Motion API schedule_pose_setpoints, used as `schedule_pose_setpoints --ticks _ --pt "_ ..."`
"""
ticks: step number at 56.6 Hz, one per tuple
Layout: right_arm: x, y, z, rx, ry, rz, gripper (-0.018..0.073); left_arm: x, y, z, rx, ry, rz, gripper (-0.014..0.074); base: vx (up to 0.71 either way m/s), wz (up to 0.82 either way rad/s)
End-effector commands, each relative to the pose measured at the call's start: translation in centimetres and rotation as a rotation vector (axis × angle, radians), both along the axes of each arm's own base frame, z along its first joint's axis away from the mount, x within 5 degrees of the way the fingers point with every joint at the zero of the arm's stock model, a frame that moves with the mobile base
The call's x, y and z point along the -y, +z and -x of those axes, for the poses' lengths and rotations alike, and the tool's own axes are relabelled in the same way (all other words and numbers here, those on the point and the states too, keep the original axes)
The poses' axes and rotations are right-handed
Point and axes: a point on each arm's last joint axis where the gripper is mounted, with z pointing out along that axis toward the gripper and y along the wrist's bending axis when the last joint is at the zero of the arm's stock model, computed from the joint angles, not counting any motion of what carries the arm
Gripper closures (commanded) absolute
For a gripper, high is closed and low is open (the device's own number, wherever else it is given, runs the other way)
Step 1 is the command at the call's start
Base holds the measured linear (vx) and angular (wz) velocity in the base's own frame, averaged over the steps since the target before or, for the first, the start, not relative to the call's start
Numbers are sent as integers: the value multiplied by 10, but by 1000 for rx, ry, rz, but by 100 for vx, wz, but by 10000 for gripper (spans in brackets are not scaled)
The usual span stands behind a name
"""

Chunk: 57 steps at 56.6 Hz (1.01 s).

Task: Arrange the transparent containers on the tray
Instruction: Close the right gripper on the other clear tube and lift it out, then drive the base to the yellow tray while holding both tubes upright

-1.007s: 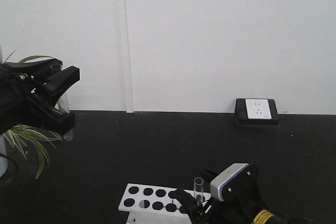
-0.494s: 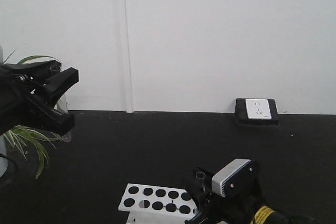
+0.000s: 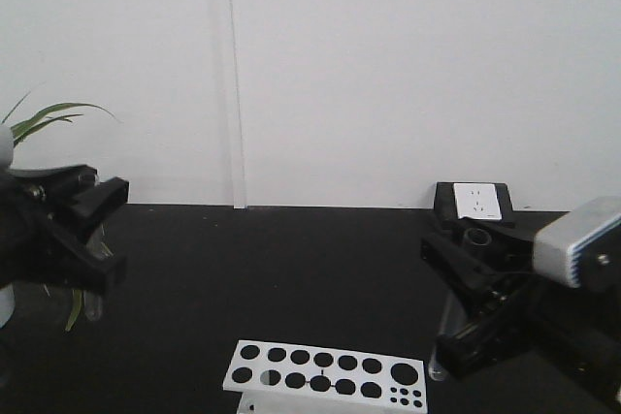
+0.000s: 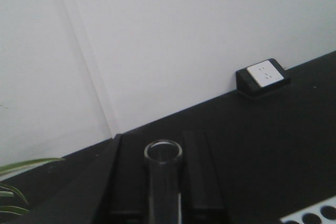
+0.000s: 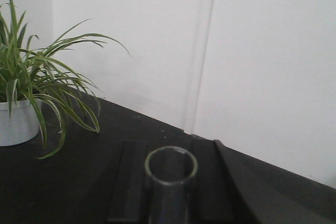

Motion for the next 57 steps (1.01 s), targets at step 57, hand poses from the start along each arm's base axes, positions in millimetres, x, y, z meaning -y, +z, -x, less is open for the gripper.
schedule_pose_setpoints --ticks 57 --pt "51 34 86 44 -142 -15 572 -3 -43 79 -22 -141 152 603 0 0"
